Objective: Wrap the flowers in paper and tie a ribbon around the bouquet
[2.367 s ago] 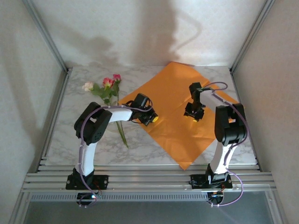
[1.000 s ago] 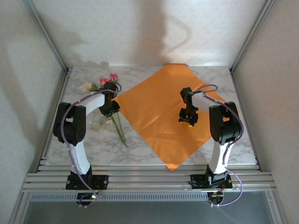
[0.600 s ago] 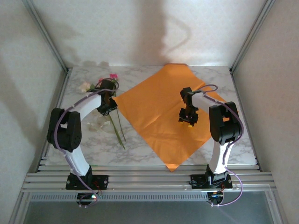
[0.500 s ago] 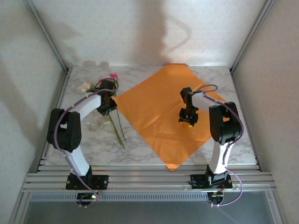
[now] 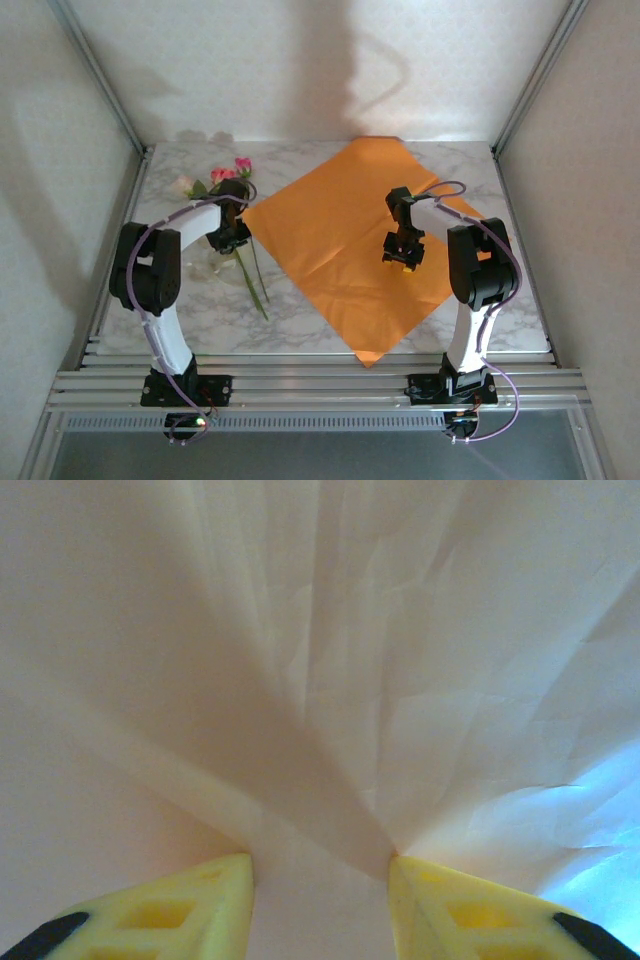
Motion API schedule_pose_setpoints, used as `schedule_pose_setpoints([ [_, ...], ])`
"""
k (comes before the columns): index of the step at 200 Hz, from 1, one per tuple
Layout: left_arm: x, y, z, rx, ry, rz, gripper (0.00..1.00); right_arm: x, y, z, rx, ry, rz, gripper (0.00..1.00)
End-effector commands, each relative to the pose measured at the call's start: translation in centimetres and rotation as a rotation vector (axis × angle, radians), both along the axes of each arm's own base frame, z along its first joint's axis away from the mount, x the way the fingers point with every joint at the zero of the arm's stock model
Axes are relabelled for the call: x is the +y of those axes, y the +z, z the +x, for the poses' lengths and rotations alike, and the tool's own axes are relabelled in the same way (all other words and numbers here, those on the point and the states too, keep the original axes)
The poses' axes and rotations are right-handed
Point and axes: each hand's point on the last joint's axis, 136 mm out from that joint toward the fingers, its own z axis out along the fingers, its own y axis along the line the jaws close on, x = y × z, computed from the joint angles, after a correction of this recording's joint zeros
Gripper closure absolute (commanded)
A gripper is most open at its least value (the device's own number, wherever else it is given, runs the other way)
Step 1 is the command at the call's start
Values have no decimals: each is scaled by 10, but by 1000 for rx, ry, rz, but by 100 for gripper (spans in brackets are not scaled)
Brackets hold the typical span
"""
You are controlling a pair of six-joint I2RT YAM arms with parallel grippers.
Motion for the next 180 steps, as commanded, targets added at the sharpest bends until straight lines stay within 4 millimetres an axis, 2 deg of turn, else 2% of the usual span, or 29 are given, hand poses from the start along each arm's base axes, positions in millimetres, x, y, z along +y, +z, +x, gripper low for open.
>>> schedule_pose_setpoints([
  [1, 8, -8, -3, 22, -6, 31, 79, -4, -2, -11, 37, -13, -15, 60],
  [25, 8, -6, -2, 16, -7, 33, 85, -4, -1, -10, 35, -12, -14, 60],
  [43, 9, -4, -2, 12, -10, 38, 94, -4, -1, -10, 36, -13, -15, 60],
  [63, 11, 6, 0, -3, -11, 54, 100, -4, -2, -10, 38, -12, -16, 60],
  [96, 17, 37, 2, -50, -17, 103, 100, -3, -1, -9, 33, -13, -12, 60],
  [133, 17, 85, 7, -132, -27, 160, 100, 0, 8, -4, 9, -17, 5, 59],
  [160, 1, 116, 16, -202, -55, 152, 100, 3, 21, 3, -19, -20, 21, 56],
  [174, -21, 139, 27, -269, -110, 147, 100, 5, 28, 6, -33, -26, 29, 55],
  [180, -36, 149, 33, -304, -146, 134, 100, 6, 32, 7, -40, -29, 35, 54],
])
